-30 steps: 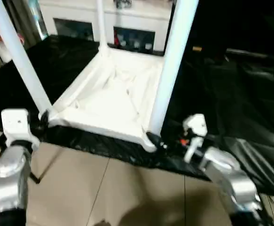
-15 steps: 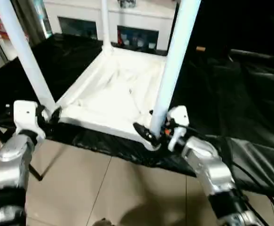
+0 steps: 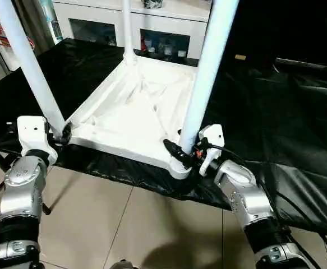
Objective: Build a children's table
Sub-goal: Flip table
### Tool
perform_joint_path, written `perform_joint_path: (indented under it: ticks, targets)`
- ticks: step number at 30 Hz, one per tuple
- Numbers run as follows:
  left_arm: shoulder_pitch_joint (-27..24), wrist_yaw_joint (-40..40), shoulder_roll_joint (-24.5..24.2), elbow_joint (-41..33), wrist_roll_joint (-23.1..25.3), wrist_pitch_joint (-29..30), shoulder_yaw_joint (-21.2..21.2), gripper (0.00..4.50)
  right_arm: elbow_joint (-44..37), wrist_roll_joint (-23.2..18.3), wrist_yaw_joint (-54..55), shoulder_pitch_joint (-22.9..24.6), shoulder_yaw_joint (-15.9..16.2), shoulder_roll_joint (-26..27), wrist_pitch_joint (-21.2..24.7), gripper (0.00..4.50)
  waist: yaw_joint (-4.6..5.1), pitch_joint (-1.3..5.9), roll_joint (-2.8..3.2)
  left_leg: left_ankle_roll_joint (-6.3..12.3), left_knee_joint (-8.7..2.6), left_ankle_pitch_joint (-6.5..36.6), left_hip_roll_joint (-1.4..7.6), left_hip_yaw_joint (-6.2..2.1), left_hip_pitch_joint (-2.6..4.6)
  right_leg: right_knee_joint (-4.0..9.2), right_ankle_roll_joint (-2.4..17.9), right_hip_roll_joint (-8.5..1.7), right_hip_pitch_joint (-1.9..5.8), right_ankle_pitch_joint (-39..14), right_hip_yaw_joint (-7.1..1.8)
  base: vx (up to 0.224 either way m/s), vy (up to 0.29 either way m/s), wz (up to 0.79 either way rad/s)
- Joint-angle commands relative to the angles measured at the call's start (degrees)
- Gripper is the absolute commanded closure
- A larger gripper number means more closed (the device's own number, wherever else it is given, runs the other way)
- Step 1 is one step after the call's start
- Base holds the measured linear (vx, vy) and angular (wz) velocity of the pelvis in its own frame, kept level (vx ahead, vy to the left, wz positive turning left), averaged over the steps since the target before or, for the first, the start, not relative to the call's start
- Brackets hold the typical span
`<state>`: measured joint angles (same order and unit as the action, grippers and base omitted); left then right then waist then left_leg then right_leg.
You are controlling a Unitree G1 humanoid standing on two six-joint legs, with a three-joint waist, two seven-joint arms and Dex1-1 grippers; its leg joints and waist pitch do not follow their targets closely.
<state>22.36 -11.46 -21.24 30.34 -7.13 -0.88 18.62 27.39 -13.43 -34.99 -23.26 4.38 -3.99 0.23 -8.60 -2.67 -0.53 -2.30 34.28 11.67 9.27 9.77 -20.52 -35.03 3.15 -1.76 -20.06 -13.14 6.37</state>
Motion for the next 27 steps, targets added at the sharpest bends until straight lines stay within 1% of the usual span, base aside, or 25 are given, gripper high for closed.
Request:
perform_joint_path:
  ticks: [1,2,3,6,7,8,10,11,12,13,14,18,19,20,22,23,24,26,27]
  targets:
    - [-0.32,2.28,0.87,-2.29,-0.57,0.58,0.72,0.68,0.65,-0.68,1.7,-0.78,-2.85,-0.83,-0.88,1.7,0.06,2.94,1.06,-0.31,-5.26,11.97,6.46,-2.79,0.96,3.93,8.73,-9.64,1.35,-4.45,-5.43,0.0,0.0,0.0]
    - [-0.62,2.92,1.48,-3.13,-0.65,0.91,0.75,0.42,0.79,-0.75,1.93,-0.76,-3.29,-1.07,-0.99,1.9,0.07,2.91,1.0,-0.35,-5.24,11.88,6.38,-2.75,0.88,3.95,8.63,-9.64,1.4,-5.12,-5.47,0.0,0.0,0.0]
    - [-0.76,3.16,1.86,-3.52,-0.8,1.02,0.82,0.29,0.82,-0.84,2.05,-0.7,-3.58,-1.22,-0.99,2.02,0.05,2.91,0.94,-0.17,-5.21,11.48,6.33,-2.73,0.78,4.03,8.39,-9.62,1.5,-5.45,-5.47,0.0,0.0,0.0]
    - [-0.76,1.84,3.01,-3.56,-2.29,1.7,0.67,0.27,1.06,-0.96,1.99,-0.37,-4.29,-2.19,-1.38,2.11,0.12,2.96,0.76,0.54,-5.05,9.86,6.16,-2.66,0.67,4.04,7.68,-9.47,1.51,-5.27,-5.44,0.0,0.0,0.0]
    - [-0.64,1.18,3.11,-3.29,-2.73,1.76,0.54,0.21,1.12,-0.97,1.94,-0.32,-4.35,-2.36,-1.45,2.24,0.08,3.01,0.78,0.65,-5.0,9.49,6.14,-2.66,0.68,3.99,7.63,-9.46,1.51,-5.02,-5.39,0.0,0.0,0.0]
    - [-0.63,1.13,3.12,-3.27,-2.75,1.77,0.53,0.14,1.13,-0.97,1.93,-0.32,-4.36,-2.37,-1.46,2.46,0.09,3.04,0.79,0.78,-4.94,8.98,6.15,-2.64,0.65,3.94,7.69,-9.44,1.5,-4.4,-5.38,0.0,0.0,0.0]
    - [-0.52,-2.25,3.61,-3.62,-4.48,2.59,-0.63,0.14,0.87,-0.92,1.87,-0.04,-4.43,-2.58,-1.42,2.49,0.12,3.09,0.87,0.91,-4.97,8.63,6.23,-2.68,0.68,3.82,7.86,-9.4,1.46,-3.44,-5.32,0.0,0.0,0.0]
    - [-0.52,-3.01,3.71,-3.8,-4.77,2.87,-0.99,0.14,0.78,-0.91,1.86,0.03,-4.44,-2.59,-1.4,2.58,0.17,3.03,0.87,0.83,-5.02,8.92,6.25,-2.63,0.78,3.81,8.0,-9.33,1.35,-3.25,-5.31,0.0,0.0,0.0]
    - [-0.59,-3.3,3.82,-4.09,-4.89,3.16,-1.18,0.14,0.76,-0.86,1.84,0.06,-4.48,-2.55,-1.42,2.61,0.19,3.04,0.85,0.83,-5.03,8.99,6.24,-2.63,0.73,3.78,8.11,-9.37,1.41,-3.12,-5.33,0.0,0.0,0.0]
    - [-0.62,-3.61,3.88,-4.14,-4.6,3.72,-1.76,0.33,0.75,-0.79,1.86,0.07,-4.52,-2.51,-1.43,2.62,0.2,3.01,0.81,0.86,-5.06,9.18,6.21,-2.62,0.67,3.83,8.18,-9.42,1.47,-3.14,-5.33,0.0,0.0,0.0]
    - [-0.54,-2.84,3.89,-3.73,-3.36,4.43,-2.6,0.48,0.72,-0.69,2.0,0.08,-4.58,-2.43,-1.46,2.62,0.27,2.95,0.92,0.79,-5.1,9.65,6.22,-2.63,0.68,3.91,8.1,-9.4,1.45,-3.64,-5.34,0.0,0.0,0.0]
    - [-0.31,-1.7,4.07,-3.14,-2.15,4.86,-3.21,0.53,0.72,-0.59,2.26,0.03,-4.65,-2.29,-1.46,2.64,0.23,2.87,0.85,0.78,-5.12,10.35,6.22,-2.62,0.77,4.19,7.91,-9.51,1.47,-5.25,-5.42,0.0,0.0,0.0]
    - [-0.18,-1.26,4.3,-2.97,-2.09,4.79,-3.3,0.68,0.66,-0.57,2.51,0.01,-4.77,-2.16,-1.44,2.64,0.29,2.82,1.07,0.66,-5.17,10.69,6.27,-2.68,0.81,4.27,7.7,-9.38,1.38,-5.79,-5.39,0.0,0.0,0.0]
    - [-0.18,-1.26,4.3,-2.97,-2.09,4.79,-3.3,0.9,0.66,-0.57,2.51,0.01,-4.77,-2.16,-1.44,2.64,0.32,2.87,1.07,0.5,-5.2,10.83,6.33,-2.71,0.79,4.24,7.69,-9.37,1.44,-5.73,-5.39,0.0,0.0,0.0]
    - [-0.07,-0.78,5.12,-3.37,-2.36,4.64,-3.56,0.91,0.62,-0.53,2.9,0.02,-4.95,-2.05,-1.46,2.64,0.35,2.87,1.02,0.32,-5.22,11.04,6.35,-2.73,0.81,4.16,7.82,-9.32,1.41,-5.23,-5.39,0.0,0.0,0.0]
    - [-0.1,-0.77,5.43,-3.69,-2.48,4.67,-3.78,1.05,0.64,-0.54,3.0,0.03,-5.01,-2.06,-1.48,2.64,0.3,2.84,0.94,0.36,-5.23,11.18,6.33,-2.68,0.82,4.27,7.94,-9.49,1.43,-5.44,-5.42,0.0,0.0,0.0]
    - [-0.1,-0.77,5.43,-3.69,-2.48,4.67,-3.78,1.05,0.64,-0.54,3.0,0.03,-5.01,-2.06,-1.48,2.64,0.28,2.84,0.95,0.37,-5.22,11.08,6.3,-2.67,0.83,4.25,7.97,-9.4,1.4,-5.66,-5.44,0.0,0.0,0.0]
    - [-0.25,-1.03,6.32,-4.51,-2.75,4.86,-4.58,1.32,0.54,-0.54,3.24,0.21,-5.22,-2.04,-1.56,2.64,0.27,2.78,0.89,0.31,-5.25,11.34,6.34,-2.63,0.88,4.38,7.85,-9.44,1.35,-6.51,-5.46,0.0,0.0,0.0]
    - [-0.29,-0.98,6.56,-4.65,-2.74,4.89,-4.78,1.34,0.48,-0.53,3.33,0.28,-5.29,-2.02,-1.58,2.64,0.2,2.76,0.89,0.3,-5.21,11.32,6.33,-2.59,0.91,4.43,7.79,-9.43,1.28,-6.64,-5.51,0.0,0.0,0.0]
